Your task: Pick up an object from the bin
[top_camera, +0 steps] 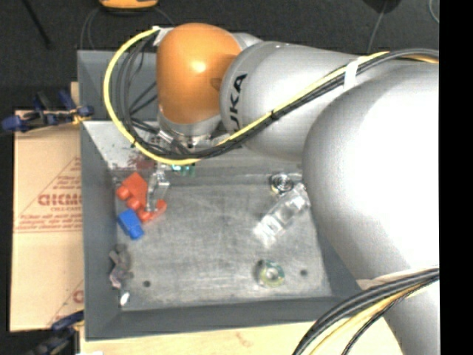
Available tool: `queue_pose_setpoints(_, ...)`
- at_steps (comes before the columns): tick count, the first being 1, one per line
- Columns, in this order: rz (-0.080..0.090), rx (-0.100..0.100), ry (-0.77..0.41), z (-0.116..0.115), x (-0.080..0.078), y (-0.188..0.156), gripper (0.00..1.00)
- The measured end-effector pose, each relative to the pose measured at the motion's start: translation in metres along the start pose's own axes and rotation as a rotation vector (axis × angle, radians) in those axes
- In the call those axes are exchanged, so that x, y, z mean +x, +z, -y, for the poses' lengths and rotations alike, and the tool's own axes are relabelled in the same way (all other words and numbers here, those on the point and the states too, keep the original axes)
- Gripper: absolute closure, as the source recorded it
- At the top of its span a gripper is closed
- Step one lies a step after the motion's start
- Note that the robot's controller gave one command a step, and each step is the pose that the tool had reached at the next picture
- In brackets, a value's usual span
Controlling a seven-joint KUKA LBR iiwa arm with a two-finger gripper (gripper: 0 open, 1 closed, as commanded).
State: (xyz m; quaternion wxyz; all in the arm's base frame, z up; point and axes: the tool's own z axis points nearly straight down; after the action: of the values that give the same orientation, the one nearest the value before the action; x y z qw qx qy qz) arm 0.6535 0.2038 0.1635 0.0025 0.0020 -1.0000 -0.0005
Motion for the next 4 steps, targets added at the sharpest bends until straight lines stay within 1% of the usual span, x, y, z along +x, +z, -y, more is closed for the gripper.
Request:
queue_pose_setpoints(1, 0.02, -0.001, -0.081, -0.005, 0.016, 0.057, 0.0)
queue_pose_setpoints(2, 0.032, -0.003, -0.23, -0.032, -0.001, 0.064, 0.0)
queue_pose_setpoints(3, 0.019, -0.003, -0.235, -0.033, 0.001, 0.068, 0.0)
queue_pose_setpoints(4, 0.009, 0.003, -0.423, -0.002, 0.009, 0.083, 0.0)
